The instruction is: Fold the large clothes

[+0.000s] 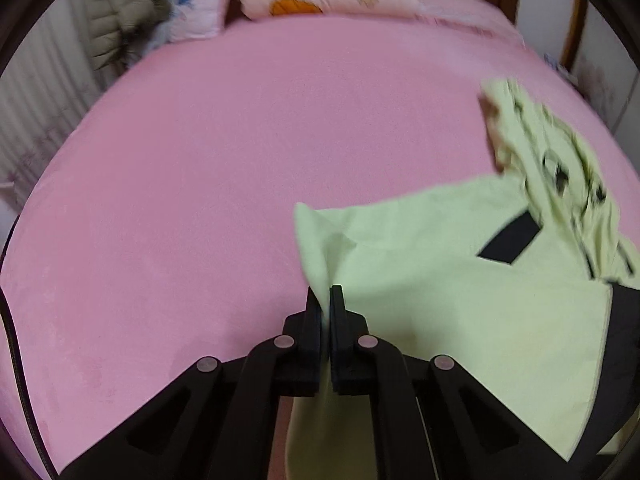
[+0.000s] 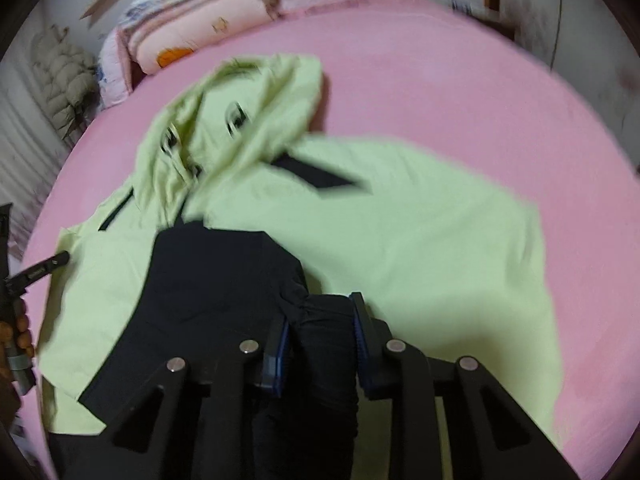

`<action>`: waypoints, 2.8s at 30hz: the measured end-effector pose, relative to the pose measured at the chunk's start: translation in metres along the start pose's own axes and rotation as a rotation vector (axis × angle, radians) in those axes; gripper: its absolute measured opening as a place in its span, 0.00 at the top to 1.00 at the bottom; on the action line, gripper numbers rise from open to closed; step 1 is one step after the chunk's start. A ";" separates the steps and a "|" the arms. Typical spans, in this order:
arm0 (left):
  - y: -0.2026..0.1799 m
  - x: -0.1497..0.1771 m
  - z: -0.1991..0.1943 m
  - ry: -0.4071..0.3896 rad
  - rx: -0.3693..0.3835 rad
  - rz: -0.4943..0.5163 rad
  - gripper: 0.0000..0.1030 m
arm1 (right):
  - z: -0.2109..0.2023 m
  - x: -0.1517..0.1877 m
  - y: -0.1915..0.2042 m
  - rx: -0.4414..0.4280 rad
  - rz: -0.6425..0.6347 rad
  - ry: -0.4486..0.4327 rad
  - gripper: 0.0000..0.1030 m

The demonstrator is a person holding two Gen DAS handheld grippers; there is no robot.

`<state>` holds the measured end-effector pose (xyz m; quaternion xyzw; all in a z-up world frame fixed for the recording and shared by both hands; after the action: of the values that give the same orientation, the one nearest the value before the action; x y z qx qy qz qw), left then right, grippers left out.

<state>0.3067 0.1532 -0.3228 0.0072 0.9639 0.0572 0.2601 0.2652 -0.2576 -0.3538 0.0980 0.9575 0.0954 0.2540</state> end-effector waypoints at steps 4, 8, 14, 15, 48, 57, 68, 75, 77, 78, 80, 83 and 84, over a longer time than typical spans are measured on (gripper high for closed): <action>-0.004 0.009 0.014 -0.003 -0.039 0.046 0.98 | 0.013 -0.012 0.008 0.057 -0.032 -0.030 0.74; -0.005 0.021 0.028 -0.017 -0.081 0.076 0.98 | 0.038 -0.005 0.003 0.077 -0.033 0.013 0.71; -0.021 0.015 0.029 -0.016 -0.145 0.122 0.69 | 0.026 -0.002 -0.001 0.129 -0.007 0.030 0.61; -0.020 0.013 0.022 -0.006 -0.127 0.122 0.50 | 0.020 -0.001 -0.001 0.140 -0.001 0.035 0.61; -0.035 0.110 -0.428 -0.149 -0.004 -0.188 0.20 | -0.376 0.055 0.056 -0.096 -0.287 -0.108 0.43; -0.014 0.170 -0.440 -0.161 0.034 -0.161 0.20 | -0.414 0.096 0.063 -0.088 -0.206 -0.255 0.43; -0.002 0.239 -0.421 -0.145 0.102 -0.098 0.20 | -0.426 0.182 0.050 -0.030 -0.078 -0.333 0.43; -0.002 0.285 -0.366 -0.028 0.159 -0.081 0.20 | -0.399 0.226 0.036 0.023 -0.032 -0.252 0.43; -0.002 0.299 -0.345 0.019 0.159 -0.092 0.20 | -0.391 0.237 0.028 0.045 -0.024 -0.226 0.44; -0.002 0.305 -0.338 0.032 0.159 -0.092 0.20 | -0.388 0.242 0.022 0.044 -0.014 -0.221 0.44; -0.002 0.316 -0.321 0.052 0.152 -0.084 0.20 | -0.380 0.251 0.010 0.054 0.008 -0.200 0.44; -0.004 0.328 -0.298 0.073 0.140 -0.053 0.20 | -0.365 0.262 -0.008 0.089 0.015 -0.179 0.43; -0.005 0.332 -0.291 0.077 0.134 -0.047 0.20 | -0.358 0.266 -0.013 0.097 0.011 -0.173 0.43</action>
<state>-0.1260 0.1321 -0.2398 0.0000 0.9747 -0.0134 0.2232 -0.1437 -0.2553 -0.1760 0.1230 0.9350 0.0416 0.3300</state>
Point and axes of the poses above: each gripper's, at about its wrist camera, not at the fingertips, and z roughly the way its jaws point, y to its left, x to its underside, the point moved 3 cm from there along z, roughly the way its jaws point, and after that the axes turned 8 degrees about z, right-handed, at the moved point
